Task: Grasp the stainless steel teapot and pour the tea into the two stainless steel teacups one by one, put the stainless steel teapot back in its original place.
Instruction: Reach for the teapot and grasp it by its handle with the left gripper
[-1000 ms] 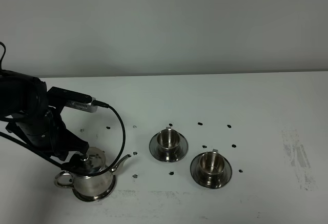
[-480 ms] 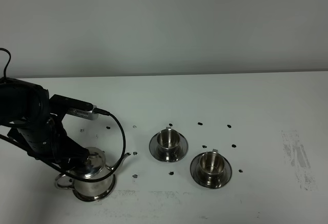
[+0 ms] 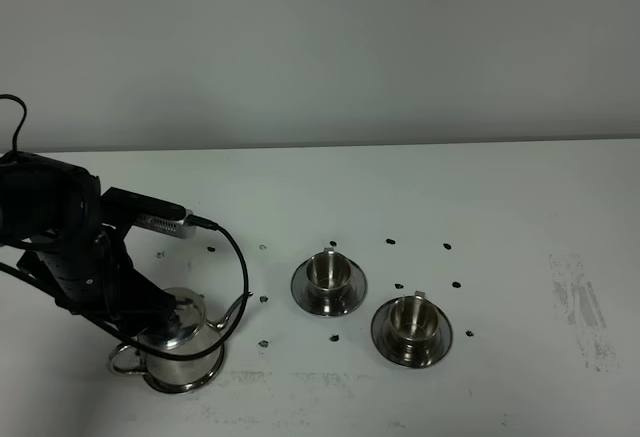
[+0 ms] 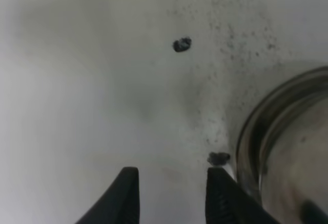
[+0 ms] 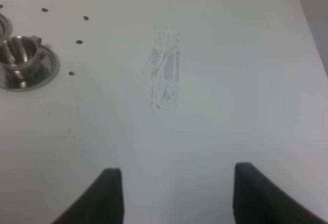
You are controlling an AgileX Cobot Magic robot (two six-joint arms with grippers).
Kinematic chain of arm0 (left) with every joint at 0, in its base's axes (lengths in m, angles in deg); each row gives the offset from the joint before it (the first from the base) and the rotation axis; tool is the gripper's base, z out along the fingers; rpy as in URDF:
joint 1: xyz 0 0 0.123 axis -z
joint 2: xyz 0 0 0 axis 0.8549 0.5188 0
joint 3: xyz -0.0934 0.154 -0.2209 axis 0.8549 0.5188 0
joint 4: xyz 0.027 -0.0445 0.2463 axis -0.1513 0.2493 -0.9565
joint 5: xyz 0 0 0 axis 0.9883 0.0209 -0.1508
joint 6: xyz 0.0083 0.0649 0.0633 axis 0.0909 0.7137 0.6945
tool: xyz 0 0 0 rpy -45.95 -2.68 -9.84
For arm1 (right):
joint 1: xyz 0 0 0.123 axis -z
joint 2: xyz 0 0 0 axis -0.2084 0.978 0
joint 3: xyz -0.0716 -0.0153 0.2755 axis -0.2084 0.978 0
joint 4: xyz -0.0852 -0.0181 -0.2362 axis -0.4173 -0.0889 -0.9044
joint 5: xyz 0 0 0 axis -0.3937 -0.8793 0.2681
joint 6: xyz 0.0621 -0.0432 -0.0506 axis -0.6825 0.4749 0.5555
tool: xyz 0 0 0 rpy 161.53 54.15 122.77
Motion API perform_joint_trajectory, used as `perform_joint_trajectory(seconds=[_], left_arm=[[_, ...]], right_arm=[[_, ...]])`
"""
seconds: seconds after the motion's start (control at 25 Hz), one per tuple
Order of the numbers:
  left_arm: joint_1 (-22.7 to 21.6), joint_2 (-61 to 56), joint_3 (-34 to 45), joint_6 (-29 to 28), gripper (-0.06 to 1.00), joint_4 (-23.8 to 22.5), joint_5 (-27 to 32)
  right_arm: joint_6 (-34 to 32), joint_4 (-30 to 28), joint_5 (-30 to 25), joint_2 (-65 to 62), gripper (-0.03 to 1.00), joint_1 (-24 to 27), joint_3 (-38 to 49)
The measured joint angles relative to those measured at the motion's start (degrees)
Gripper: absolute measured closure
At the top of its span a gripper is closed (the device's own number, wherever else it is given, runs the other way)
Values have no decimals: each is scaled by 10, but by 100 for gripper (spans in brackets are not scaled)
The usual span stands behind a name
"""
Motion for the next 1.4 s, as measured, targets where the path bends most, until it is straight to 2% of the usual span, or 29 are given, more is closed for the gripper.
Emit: perform_joint_trajectory(seconds=[0.8, 1.08, 1.4], left_arm=[[6, -9, 8, 0, 57, 1, 65], [6, -63, 9, -1, 57, 1, 104], [6, -149, 9, -1, 57, 29, 102]], right_arm=[[0, 0, 0, 0, 48, 0, 0], [0, 0, 0, 0, 48, 0, 0], [0, 0, 0, 0, 48, 0, 0]])
